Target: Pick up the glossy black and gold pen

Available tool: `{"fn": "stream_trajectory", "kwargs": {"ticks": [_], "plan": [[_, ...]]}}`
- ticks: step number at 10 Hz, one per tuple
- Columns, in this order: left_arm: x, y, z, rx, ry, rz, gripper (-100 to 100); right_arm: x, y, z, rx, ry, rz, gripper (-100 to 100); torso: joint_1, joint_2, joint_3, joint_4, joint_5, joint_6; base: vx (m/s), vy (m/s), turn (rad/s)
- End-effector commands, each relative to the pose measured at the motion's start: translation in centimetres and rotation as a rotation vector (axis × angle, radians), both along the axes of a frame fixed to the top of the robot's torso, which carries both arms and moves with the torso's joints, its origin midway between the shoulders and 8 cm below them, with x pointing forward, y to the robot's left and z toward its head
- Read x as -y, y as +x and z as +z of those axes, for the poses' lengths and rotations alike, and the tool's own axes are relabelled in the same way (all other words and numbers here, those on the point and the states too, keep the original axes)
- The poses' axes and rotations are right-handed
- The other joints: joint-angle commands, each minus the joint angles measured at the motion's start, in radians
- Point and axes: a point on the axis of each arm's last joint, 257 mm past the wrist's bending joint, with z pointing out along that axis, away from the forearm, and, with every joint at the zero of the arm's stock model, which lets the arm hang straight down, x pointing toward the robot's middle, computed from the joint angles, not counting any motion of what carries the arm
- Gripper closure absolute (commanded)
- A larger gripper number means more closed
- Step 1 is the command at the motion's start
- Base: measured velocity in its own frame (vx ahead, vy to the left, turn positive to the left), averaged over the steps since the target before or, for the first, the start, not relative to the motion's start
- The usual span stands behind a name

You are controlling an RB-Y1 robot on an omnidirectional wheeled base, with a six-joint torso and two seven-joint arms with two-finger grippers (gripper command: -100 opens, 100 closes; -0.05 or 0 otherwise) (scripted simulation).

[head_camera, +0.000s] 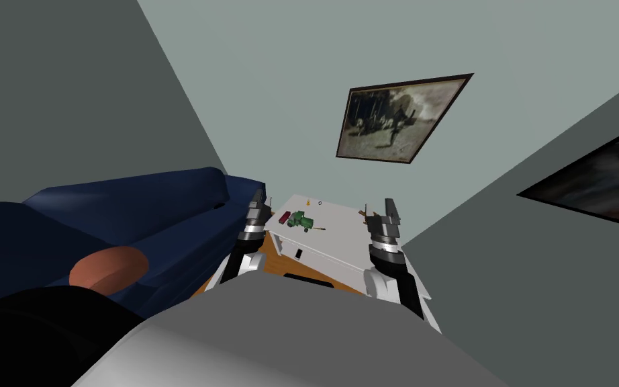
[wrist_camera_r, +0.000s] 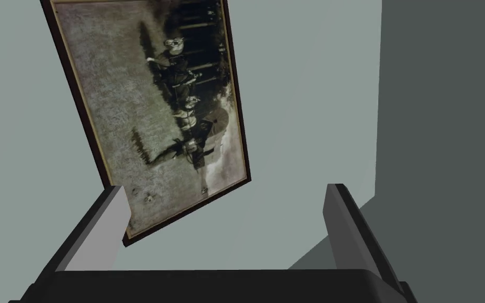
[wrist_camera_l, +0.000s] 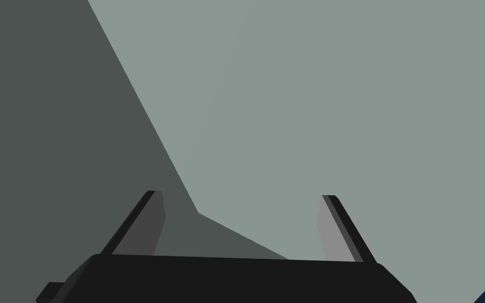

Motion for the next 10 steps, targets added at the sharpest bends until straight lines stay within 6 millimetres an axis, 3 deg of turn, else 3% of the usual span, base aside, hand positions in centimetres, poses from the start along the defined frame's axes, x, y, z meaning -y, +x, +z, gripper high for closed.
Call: {"fn": "stream_trajectory", "kwargs": {"ticks": [1, 3, 4, 6, 7, 9, 10], "plan": [[0.0, 0.0, 0.0, 0.0, 0.0, 0.0, 0, -2.5, 0.0, 0.5, 0.036, -0.024, 0.075, -100, 0.0, 0.0, 0.0, 0.0, 0.0, 0.0, -0.051, 0.011, 0.083], [0.0, 0.0, 0.0, 0.0, 0.0, 0.0, 0, -5.8, 0.0, 0.9, 0.075, -0.06, 0.176, -100, 0.0, -0.001, 0.0, 0.0, 0.0, 0.0, -0.046, 0.012, 0.111], [0.0, 0.0, 0.0, 0.0, 0.0, 0.0, 0, -5.9, 0.0, 0.8, 0.073, -0.069, 0.179, -100, 0.0, -0.001, -0.001, 0.0, 0.0, 0.0, -0.03, 0.009, 0.049], [0.0, 0.0, 0.0, 0.0, 0.0, 0.0, 0, -9.5, -0.2, 0.3, 0.096, -0.127, 0.287, -100, 0.0, -0.002, -0.001, 0.0, 0.0, 0.0, -0.028, 0.016, 0.128], [0.0, 0.0, 0.0, 0.0, 0.0, 0.0, 0, -9.5, -0.2, 0.2, 0.094, -0.133, 0.29, -100, 0.0, -0.002, -0.001, -0.001, 0.0, 0.0, -0.021, 0.011, 0.092], [0.0, 0.0, 0.0, 0.0, 0.0, 0.0, 0, -12.9, -0.3, -1.4, 0.097, -0.207, 0.391, -100, 0.0, -0.003, -0.002, -0.001, 0.0, 0.0, -0.023, 0.019, 0.193], [0.0, 0.0, 0.0, 0.0, 0.0, 0.0, 0, -13.1, -0.5, -1.6, 0.093, -0.219, 0.402, -100, 0.001, -0.003, -0.002, -0.001, 0.0, 0.0, -0.017, 0.016, 0.082]]}}
